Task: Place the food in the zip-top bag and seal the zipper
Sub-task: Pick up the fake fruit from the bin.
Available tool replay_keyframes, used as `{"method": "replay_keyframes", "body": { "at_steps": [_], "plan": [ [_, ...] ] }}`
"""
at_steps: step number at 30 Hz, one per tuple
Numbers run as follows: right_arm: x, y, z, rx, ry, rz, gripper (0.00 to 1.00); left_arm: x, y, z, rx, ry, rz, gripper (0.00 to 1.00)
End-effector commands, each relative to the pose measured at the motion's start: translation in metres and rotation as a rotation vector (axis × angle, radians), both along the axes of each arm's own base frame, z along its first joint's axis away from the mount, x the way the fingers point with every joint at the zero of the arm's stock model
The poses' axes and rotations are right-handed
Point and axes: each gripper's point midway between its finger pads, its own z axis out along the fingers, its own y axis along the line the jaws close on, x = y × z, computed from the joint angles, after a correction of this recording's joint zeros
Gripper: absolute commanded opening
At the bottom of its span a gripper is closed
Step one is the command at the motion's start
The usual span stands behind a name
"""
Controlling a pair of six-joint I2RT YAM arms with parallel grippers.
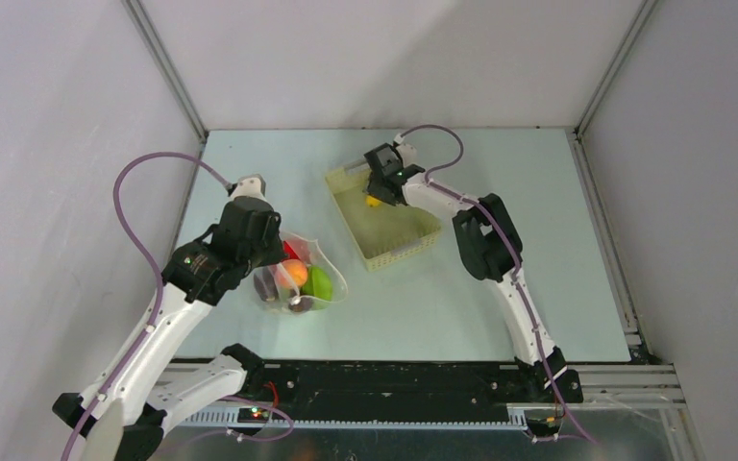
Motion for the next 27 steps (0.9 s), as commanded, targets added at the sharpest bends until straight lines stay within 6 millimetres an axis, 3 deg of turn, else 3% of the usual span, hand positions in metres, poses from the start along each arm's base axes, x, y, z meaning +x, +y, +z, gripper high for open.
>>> {"method": "replay_keyframes", "body": {
  "at_steps": [1,2,3,4,5,6,7,8,9,10,14,17,18,19,20,21,22,23,24,27],
  "plan": [
    [-0.01,-0.004,0.048,0.021,-0.099,0.069,0.21,0.008,-0.004,0.006,-0.027,-0.047,-0.01,0.0],
    [-0.011,-0.004,0.071,0.044,-0.151,0.081,0.21,0.007,-0.005,0.006,-0.032,-0.045,-0.014,0.0],
    [-0.02,-0.01,0.062,0.029,-0.137,0.09,0.2,0.008,-0.006,0.005,-0.034,-0.044,-0.017,0.0],
    [-0.021,-0.008,0.087,0.064,-0.195,0.108,0.2,0.008,-0.006,0.005,-0.035,-0.043,-0.017,0.0],
    [-0.032,-0.013,0.077,0.053,-0.181,0.122,0.2,0.008,-0.006,0.005,-0.035,-0.042,-0.018,0.0],
    [-0.035,-0.009,0.103,0.091,-0.239,0.157,0.19,0.009,-0.007,0.004,-0.034,-0.039,-0.018,0.0],
    [-0.045,-0.013,0.093,0.081,-0.224,0.175,0.19,0.009,-0.007,0.004,-0.034,-0.039,-0.018,0.0],
    [-0.05,-0.012,0.114,0.106,-0.266,0.208,0.19,0.009,-0.007,0.003,-0.033,-0.036,-0.016,0.0],
    [-0.061,-0.015,0.104,0.1,-0.245,0.232,0.18,0.009,-0.007,0.003,-0.033,-0.036,-0.016,0.0],
    [-0.065,-0.016,0.122,0.107,-0.286,0.256,0.18,0.009,-0.007,0.003,-0.035,-0.034,-0.016,0.0],
    [-0.094,-0.021,0.135,0.096,-0.313,0.371,0.16,0.009,-0.006,0.003,-0.034,-0.037,-0.014,0.0],
    [-0.116,-0.015,0.156,0.111,-0.354,0.501,0.16,0.01,-0.006,0.004,-0.033,-0.041,-0.012,0.0],
    [-0.122,-0.015,0.153,0.108,-0.35,0.524,0.16,0.01,-0.005,0.004,-0.032,-0.04,-0.011,0.0],
    [-0.128,-0.011,0.168,0.131,-0.394,0.572,0.16,0.009,-0.005,0.004,-0.031,-0.041,-0.011,0.0],
    [-0.135,-0.012,0.16,0.132,-0.383,0.596,0.16,0.009,-0.005,0.004,-0.03,-0.039,-0.01,0.0],
    [-0.142,-0.009,0.174,0.154,-0.424,0.637,0.16,0.009,-0.005,0.004,-0.031,-0.041,-0.011,0.0],
    [-0.149,-0.011,0.167,0.153,-0.416,0.656,0.16,0.009,-0.006,0.004,-0.032,-0.039,-0.013,0.0],
    [-0.157,-0.01,0.177,0.17,-0.448,0.689,0.16,0.008,-0.005,0.004,-0.032,-0.039,-0.013,0.0],
    [-0.163,-0.012,0.172,0.17,-0.44,0.703,0.16,0.009,-0.005,0.003,-0.033,-0.04,-0.013,0.0],
    [-0.184,-0.016,0.187,0.165,-0.48,0.747,0.16,0.009,-0.006,0.004,-0.033,-0.043,-0.015,0.0]
  ]
}}
